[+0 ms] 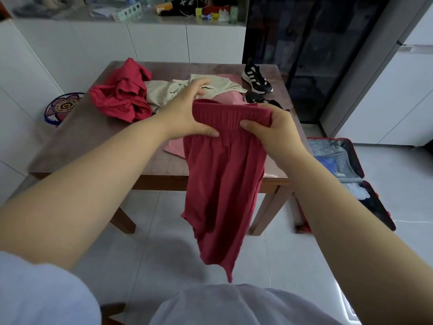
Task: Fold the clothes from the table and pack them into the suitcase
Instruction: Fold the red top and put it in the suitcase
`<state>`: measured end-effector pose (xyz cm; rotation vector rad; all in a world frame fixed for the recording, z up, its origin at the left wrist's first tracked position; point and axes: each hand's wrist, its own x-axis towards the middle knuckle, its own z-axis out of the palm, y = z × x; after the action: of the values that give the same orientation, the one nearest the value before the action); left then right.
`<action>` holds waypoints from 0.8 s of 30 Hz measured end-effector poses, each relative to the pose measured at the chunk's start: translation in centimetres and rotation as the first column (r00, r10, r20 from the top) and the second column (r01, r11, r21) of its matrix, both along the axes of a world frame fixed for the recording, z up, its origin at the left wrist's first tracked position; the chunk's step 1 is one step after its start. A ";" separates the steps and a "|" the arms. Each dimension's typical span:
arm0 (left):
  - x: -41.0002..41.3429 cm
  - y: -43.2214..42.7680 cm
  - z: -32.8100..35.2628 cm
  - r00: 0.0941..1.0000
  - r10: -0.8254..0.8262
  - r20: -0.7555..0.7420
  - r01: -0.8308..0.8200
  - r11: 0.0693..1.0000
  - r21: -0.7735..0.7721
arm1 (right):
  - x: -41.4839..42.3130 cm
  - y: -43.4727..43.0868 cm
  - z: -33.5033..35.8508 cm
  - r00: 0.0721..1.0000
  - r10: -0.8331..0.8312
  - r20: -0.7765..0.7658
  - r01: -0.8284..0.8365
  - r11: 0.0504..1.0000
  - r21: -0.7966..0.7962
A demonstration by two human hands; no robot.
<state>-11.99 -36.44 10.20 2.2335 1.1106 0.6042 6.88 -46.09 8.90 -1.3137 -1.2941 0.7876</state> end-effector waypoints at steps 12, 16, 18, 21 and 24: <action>0.2 0.4 -2.8 0.956 0.045 0.289 0.092 0.892 -0.443 | 4.0 -0.3 3.9 0.992 -0.103 -0.076 0.113 0.985 0.131; 0.8 0.8 -2.6 0.943 0.074 0.325 0.072 0.907 -0.415 | 5.2 -0.1 4.5 0.983 -0.127 0.132 0.109 0.985 0.135; 1.2 0.1 -3.1 0.939 0.095 0.329 0.059 0.901 -0.430 | 5.3 0.2 4.6 0.983 -0.124 0.138 0.104 0.984 0.146; 2.1 -1.5 -5.7 0.991 0.072 0.109 -0.018 0.903 -0.429 | 5.3 0.7 4.9 0.983 -0.129 0.131 0.106 0.980 0.170; 2.5 -2.3 -8.6 0.979 0.195 0.052 -0.159 0.903 -0.399 | 5.9 1.1 5.5 0.978 -0.146 0.151 0.114 0.973 0.201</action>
<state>-9.49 -38.73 1.55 1.7577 1.2720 0.4971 12.81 -44.99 14.37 -1.3135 -1.3622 0.4576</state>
